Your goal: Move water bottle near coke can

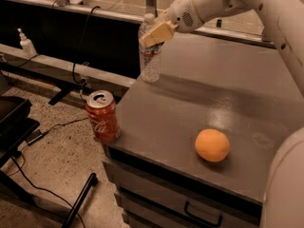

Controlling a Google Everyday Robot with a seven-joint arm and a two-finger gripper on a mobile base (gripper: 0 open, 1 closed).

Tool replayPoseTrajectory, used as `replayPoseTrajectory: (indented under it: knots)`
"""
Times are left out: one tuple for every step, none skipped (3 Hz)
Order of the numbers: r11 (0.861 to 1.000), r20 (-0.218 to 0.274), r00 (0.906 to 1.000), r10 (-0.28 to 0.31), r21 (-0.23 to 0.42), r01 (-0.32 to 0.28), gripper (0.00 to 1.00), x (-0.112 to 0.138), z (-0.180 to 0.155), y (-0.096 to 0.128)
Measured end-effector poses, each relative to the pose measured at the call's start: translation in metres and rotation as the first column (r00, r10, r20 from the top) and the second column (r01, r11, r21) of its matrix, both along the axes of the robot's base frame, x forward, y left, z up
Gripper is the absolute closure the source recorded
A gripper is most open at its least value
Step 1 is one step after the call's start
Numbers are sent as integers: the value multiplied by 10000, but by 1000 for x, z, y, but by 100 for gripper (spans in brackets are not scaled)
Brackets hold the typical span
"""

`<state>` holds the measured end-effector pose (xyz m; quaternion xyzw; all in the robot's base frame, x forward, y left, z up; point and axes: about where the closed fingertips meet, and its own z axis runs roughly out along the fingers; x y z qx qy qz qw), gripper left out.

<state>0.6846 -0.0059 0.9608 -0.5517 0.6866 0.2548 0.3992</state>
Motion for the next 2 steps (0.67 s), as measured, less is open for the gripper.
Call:
replayPoseTrajectory:
  knots:
    - [9980,-450,9971,614,150,-608,97,-22,5,-6]
    - [9964,-524,9952,830,200,-821,100,-53,19,-20]
